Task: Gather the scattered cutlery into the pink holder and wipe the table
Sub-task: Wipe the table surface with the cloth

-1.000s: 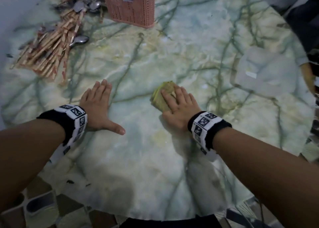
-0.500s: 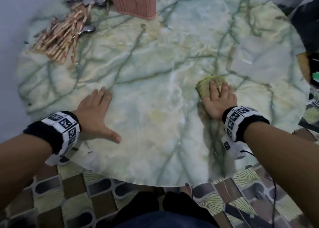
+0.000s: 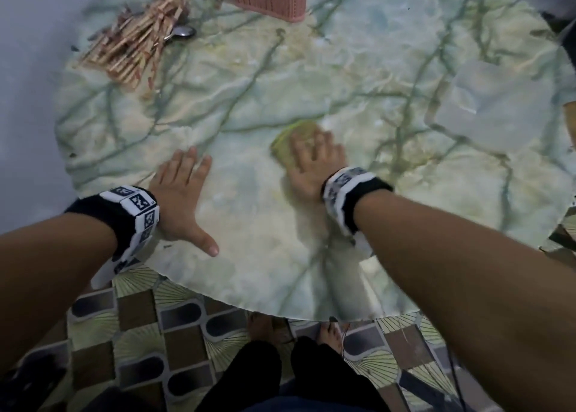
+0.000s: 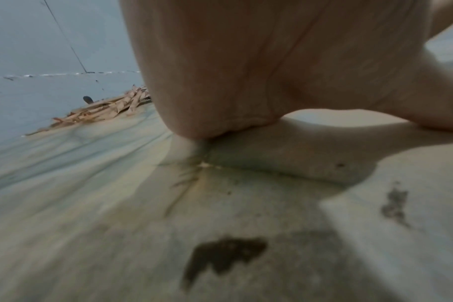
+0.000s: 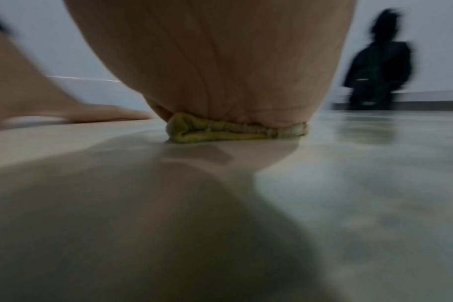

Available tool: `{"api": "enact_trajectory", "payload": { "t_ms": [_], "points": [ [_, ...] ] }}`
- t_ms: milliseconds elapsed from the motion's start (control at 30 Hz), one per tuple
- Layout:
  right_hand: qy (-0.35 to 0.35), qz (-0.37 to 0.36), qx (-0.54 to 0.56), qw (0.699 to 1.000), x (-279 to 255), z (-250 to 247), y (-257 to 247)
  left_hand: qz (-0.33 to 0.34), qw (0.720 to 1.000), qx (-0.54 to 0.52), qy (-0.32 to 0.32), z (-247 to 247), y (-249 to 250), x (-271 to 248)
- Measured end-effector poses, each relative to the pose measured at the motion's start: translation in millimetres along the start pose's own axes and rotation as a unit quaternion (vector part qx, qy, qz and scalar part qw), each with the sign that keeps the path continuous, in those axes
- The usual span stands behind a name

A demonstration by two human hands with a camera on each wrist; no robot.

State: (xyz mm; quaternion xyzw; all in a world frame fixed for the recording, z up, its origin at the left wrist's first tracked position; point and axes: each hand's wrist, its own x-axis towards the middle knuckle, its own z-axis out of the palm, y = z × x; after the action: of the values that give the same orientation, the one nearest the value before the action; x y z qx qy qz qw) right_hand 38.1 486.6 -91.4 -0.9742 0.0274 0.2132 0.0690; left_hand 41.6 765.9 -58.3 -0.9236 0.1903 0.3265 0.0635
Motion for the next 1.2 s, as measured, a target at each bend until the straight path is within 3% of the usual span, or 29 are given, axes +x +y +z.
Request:
{"api": "enact_trajectory", "payload": {
  "t_ms": [100, 200, 267, 333, 433, 567, 667, 800, 900, 1000, 1100, 1200],
  "points": [
    [-0.013, -0.172, -0.054, 0.983, -60, 31, -43, 0.01, 1.0, -0.014, 0.007, 2, -1, -1],
    [-0.049, -0.23, -0.066, 0.97, -116, 44, -12, 0.01, 1.0, -0.017, -0.011, 0, -1, -3],
    [-0.037, -0.159, -0.055, 0.985, -125, 41, 35, 0.012, 1.0, -0.015, -0.011, -1, -1, -1],
    [-0.002, -0.019, -0.024, 1.0, -117, 31, 85, 0.012, 1.0, -0.013, -0.011, -1, -1, 0],
    [0.014, 0.149, 0.042, 0.988, -83, 8, 136, 0.014, 1.0, -0.002, -0.002, 0, -2, 1],
    [0.052, 0.234, 0.087, 0.967, -29, -8, 142, 0.01, 1.0, 0.004, 0.006, 2, -2, 2],
    [0.052, 0.246, 0.111, 0.961, -2, -13, 122, 0.009, 1.0, 0.003, 0.003, 1, -3, 3],
    [0.05, 0.174, 0.076, 0.981, 12, -15, 71, 0.015, 1.0, 0.0, 0.0, 1, -2, 2],
    [0.006, 0.037, 0.012, 0.999, -2, -2, 5, 0.014, 1.0, -0.001, -0.001, -1, 0, 0],
    [0.005, -0.093, -0.027, 0.995, -46, 25, -49, 0.015, 1.0, -0.003, -0.001, -2, 0, -2],
    [-0.021, -0.192, -0.058, 0.979, -97, 49, -47, 0.013, 1.0, 0.001, -0.001, -3, 1, -3],
    [-0.045, -0.197, -0.058, 0.978, -124, 46, 5, 0.006, 1.0, 0.008, -0.012, -5, 2, -3]
  ]
}}
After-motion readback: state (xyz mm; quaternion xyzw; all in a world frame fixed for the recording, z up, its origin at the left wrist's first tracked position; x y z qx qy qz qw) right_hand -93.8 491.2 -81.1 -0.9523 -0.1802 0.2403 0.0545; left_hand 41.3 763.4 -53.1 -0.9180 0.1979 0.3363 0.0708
